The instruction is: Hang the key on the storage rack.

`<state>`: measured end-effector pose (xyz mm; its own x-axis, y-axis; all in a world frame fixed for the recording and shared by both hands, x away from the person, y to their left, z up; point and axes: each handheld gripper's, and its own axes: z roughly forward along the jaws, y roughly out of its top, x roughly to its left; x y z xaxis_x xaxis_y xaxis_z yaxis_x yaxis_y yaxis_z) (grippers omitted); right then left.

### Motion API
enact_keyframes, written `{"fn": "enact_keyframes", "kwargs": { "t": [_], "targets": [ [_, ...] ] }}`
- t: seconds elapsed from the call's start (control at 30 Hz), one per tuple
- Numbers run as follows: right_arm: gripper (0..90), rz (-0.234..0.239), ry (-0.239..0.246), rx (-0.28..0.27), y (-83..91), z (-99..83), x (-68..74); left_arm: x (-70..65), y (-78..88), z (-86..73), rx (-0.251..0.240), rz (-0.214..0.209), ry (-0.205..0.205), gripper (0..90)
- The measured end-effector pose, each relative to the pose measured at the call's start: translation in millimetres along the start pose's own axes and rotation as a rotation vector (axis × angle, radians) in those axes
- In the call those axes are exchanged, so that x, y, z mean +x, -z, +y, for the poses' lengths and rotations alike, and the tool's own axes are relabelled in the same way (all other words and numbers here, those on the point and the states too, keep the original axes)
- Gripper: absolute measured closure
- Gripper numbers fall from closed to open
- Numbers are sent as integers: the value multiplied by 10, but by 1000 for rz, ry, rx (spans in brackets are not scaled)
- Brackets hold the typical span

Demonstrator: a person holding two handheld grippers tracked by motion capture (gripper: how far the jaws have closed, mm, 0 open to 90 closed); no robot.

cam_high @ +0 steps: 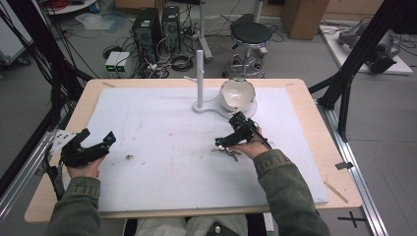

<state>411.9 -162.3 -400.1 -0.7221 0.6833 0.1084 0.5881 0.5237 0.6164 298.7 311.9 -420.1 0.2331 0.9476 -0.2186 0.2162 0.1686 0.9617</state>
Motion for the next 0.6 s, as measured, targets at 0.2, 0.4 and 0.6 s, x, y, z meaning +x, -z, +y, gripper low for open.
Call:
{"fn": "enact_keyframes", "kwargs": {
  "t": [0.2, 0.4, 0.6],
  "targets": [
    [50, -4, -1, 66, -112, 74, 7, 4, -3, -1, 1, -3, 3, 17],
    [166, 12, -20, 118, -170, 143, 21, 3, -1, -1, 0, -3, 1, 17],
    [251, 5, -21, 189, -249, 170, 48, 3, -4, -3, 7, -1, 1, 17]
  ]
}}
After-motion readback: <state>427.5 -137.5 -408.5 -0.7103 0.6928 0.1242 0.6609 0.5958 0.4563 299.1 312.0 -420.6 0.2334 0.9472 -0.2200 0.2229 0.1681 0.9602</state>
